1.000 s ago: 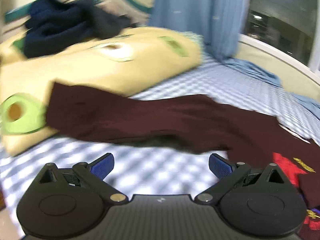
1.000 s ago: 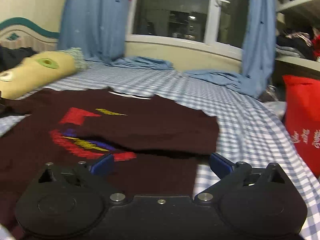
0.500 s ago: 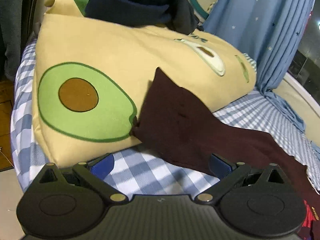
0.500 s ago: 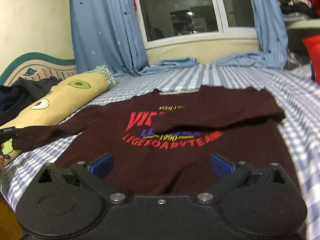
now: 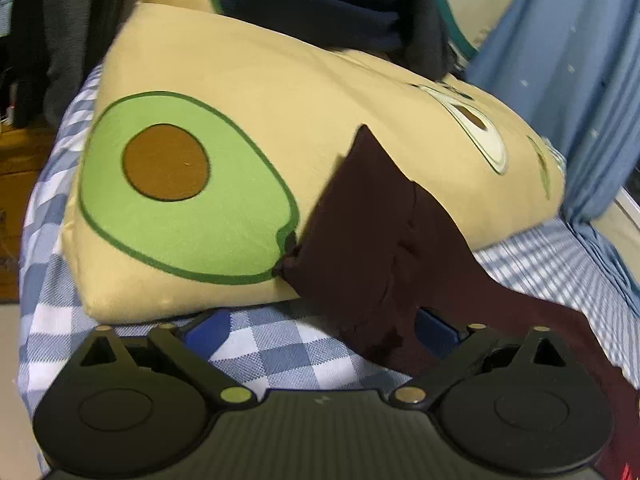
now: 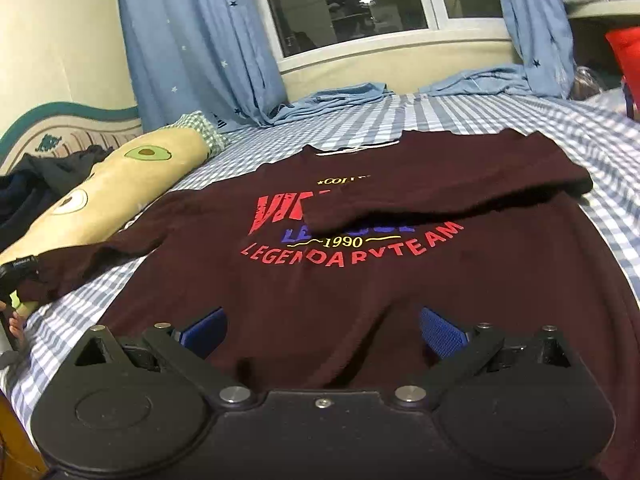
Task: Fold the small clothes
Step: 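Move the left tool to the other sleeve cuff and close on it, then lift the sleeve with the left tool and lay it across the chest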
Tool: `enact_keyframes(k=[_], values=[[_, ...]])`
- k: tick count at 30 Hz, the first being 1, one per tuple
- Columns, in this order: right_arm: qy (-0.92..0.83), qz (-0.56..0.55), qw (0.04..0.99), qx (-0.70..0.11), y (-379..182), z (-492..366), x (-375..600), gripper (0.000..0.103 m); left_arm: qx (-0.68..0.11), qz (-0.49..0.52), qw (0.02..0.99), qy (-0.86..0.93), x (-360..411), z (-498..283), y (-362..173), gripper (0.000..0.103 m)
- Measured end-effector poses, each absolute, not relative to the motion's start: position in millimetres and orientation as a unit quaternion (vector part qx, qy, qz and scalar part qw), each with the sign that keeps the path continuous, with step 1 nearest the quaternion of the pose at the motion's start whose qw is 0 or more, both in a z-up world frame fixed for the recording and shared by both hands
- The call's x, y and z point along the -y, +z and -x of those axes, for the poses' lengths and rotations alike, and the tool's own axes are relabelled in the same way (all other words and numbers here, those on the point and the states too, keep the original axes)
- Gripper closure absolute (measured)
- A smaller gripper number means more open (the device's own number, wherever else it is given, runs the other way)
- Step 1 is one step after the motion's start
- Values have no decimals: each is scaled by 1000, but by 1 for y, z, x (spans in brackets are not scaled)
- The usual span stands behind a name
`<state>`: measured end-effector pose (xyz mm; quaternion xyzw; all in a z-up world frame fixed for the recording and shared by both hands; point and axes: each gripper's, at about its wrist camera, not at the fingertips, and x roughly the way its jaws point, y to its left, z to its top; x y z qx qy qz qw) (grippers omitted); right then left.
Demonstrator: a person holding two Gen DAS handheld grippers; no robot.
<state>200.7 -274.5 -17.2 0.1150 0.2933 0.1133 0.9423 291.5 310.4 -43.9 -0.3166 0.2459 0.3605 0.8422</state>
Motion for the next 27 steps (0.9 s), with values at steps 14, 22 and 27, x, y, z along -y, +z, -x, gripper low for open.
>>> enact_keyframes(k=[14,22,27], values=[[93,-132,940,-302,-23,-198,293,1,-200,334,848,359,-291,-289,-22,86],[94,-143,941,-291,-18,-195,303,1,-119,203,927,292,-244,-308,61,99],[89,-153,942,-285,-16,-189,313,1,-94,121,960,236,-199,-331,107,99]])
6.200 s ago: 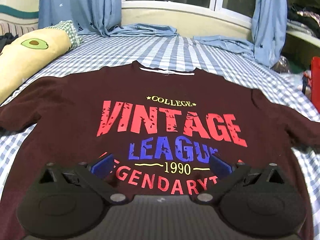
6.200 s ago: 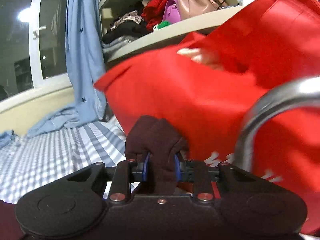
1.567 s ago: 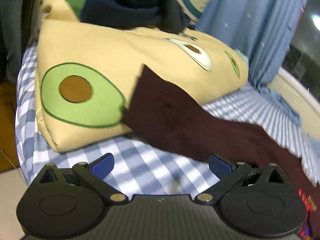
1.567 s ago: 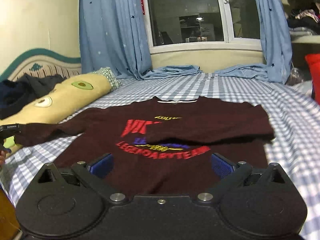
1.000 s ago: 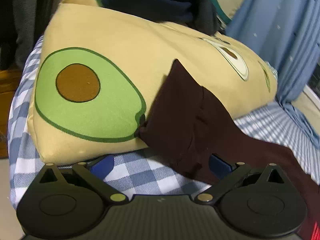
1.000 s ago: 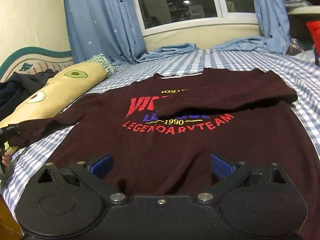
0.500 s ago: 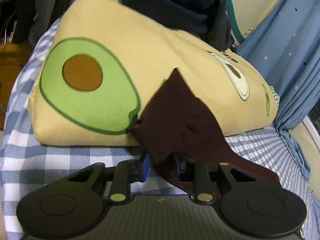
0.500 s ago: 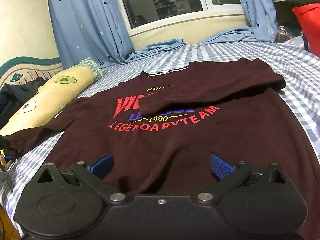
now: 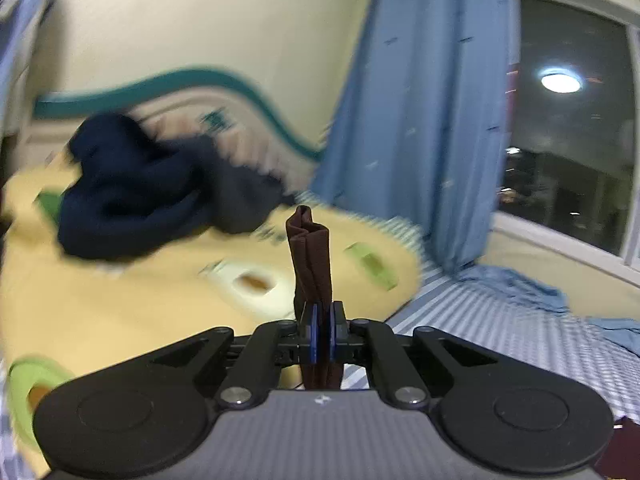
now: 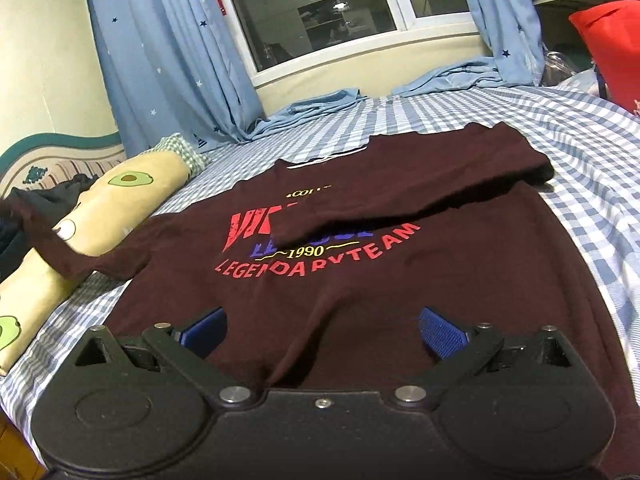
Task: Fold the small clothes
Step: 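Lift the sleeve with the left tool and lay it across the chest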
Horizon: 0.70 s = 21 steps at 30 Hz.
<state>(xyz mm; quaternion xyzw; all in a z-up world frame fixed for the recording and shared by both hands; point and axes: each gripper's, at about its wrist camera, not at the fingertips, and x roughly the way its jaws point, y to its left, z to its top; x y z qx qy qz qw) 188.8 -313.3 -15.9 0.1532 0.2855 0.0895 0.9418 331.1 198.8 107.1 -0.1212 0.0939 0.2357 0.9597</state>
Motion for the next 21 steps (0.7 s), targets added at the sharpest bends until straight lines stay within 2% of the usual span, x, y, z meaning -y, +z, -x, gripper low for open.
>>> enact_keyframes(k=[5,10,15,21], values=[[78,-169,942,-279,-15,-184,327,1,-63,82,981,166,-139,-341,135,99],[65,-178,944,-269,-10,-180,341,1,-58,40,995,77,-59,-350,141,99],[46,-184,946,-263,-9,-174,360,1,-73,3,997,-18,17,-357,125,99],[18,-190,946,-263,-11,-167,381,1,-133,-17,986,-101,110,-362,74,99]])
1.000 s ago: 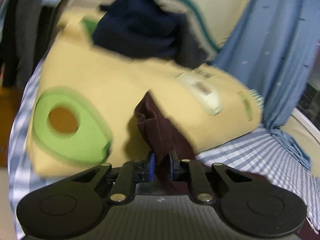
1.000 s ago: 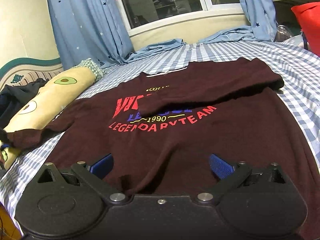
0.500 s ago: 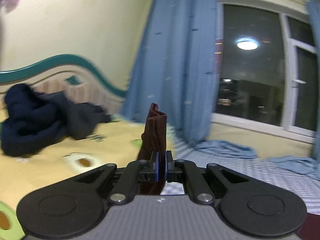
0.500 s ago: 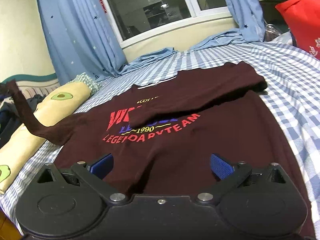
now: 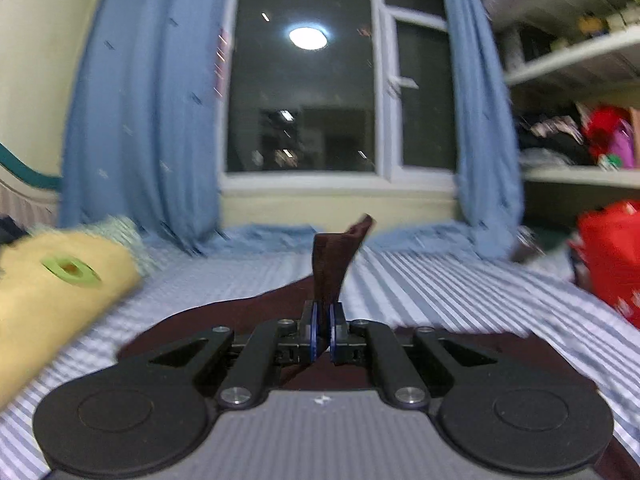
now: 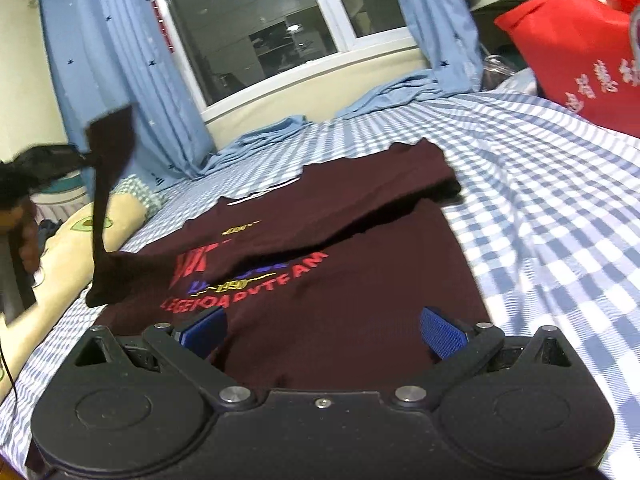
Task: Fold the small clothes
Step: 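Lift the sleeve with the left tool and lay it across the chest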
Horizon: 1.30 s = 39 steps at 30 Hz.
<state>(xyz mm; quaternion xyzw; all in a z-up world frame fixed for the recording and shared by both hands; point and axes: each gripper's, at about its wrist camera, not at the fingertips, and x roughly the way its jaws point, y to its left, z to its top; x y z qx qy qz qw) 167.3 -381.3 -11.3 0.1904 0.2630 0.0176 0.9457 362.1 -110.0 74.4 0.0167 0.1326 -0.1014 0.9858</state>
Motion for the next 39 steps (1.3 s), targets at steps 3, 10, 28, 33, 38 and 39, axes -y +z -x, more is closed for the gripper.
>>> enact_keyframes(k=[3,10,28,33,38,39], values=[[7,-197,944,-264,-14,-165,389,1,-172,-17,977,-127,140,-368,44,100],[2,-191,945,-267,-17,-168,396,0,-241,-25,953,-181,145,-356,0,103],[74,-108,949,-287,3,-271,341,0,-262,-32,964,46,-10,-385,22,2],[69,-98,950,-288,-4,-322,306,0,-273,-62,950,137,-66,-475,10,7],[43,-60,949,-307,-27,-350,280,0,-308,-55,941,131,-85,-540,-11,15],[43,-57,947,-313,-32,-353,278,0,-313,-61,938,136,-85,-548,-15,16]])
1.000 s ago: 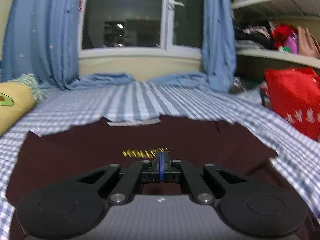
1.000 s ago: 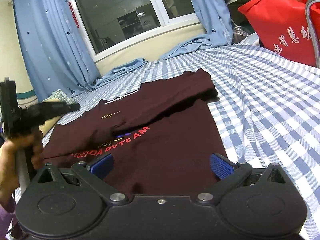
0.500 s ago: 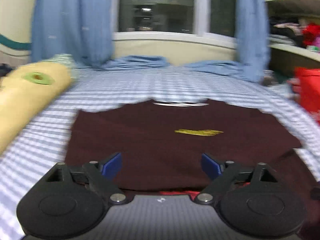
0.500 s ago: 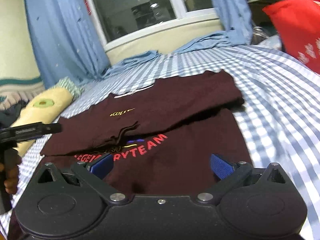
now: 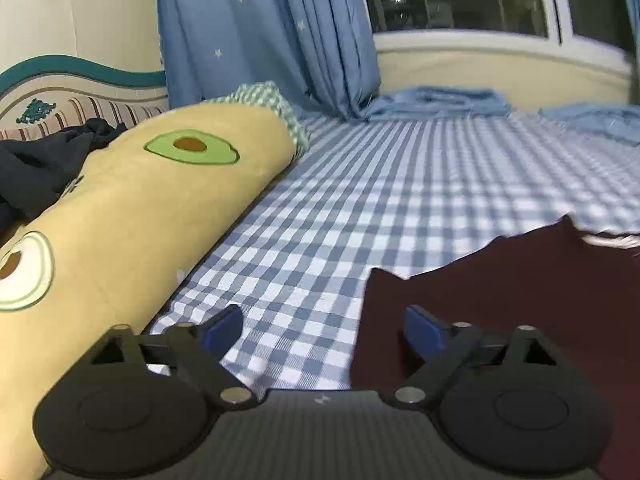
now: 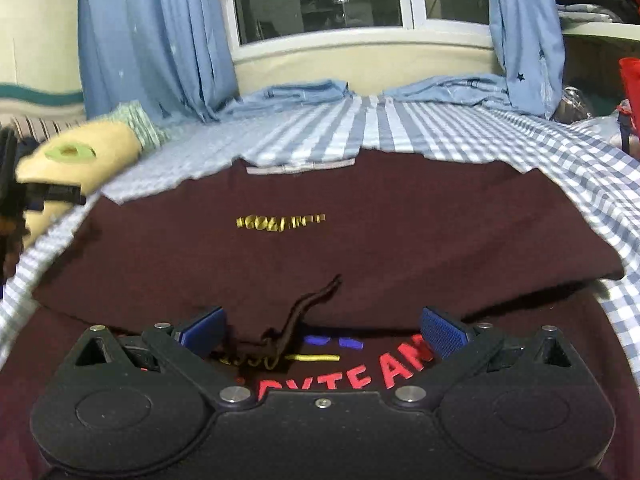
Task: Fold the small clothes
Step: 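Lift the sleeve with the left tool and lay it across the chest, then open the left tool and release the sleeve on the sweatshirt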
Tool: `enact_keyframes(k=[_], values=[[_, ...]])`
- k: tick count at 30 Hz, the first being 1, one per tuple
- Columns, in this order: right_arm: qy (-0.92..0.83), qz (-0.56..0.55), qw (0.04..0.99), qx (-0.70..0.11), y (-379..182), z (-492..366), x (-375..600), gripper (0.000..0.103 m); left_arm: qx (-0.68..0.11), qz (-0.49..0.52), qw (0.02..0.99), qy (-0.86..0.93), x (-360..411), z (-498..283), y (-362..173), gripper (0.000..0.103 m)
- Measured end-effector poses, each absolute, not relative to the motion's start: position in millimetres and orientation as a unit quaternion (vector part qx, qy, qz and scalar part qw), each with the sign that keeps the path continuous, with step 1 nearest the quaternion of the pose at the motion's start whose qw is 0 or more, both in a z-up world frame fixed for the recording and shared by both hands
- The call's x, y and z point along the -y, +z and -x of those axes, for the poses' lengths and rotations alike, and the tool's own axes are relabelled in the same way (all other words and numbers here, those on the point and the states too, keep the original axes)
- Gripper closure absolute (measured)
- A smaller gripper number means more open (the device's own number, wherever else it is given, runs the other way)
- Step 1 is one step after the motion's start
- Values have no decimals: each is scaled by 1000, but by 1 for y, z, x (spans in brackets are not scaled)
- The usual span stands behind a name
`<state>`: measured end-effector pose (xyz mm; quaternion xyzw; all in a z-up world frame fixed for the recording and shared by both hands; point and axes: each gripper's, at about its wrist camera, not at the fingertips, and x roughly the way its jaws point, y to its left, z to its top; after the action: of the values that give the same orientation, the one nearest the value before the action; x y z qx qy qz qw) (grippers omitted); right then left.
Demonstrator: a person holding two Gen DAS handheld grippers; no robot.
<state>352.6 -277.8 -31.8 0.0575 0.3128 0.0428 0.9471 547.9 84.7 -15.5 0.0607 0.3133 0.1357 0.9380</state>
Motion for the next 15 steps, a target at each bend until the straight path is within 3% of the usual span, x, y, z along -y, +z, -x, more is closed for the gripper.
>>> enact_keyframes(k=[10,15], values=[[49,-67,940,-331,-53,-358,278,0,-354,-44,924,135,-95,-580,-65,16],[49,-65,940,-331,-53,-355,278,0,-346,-8,929,134,-103,-559,-54,16]])
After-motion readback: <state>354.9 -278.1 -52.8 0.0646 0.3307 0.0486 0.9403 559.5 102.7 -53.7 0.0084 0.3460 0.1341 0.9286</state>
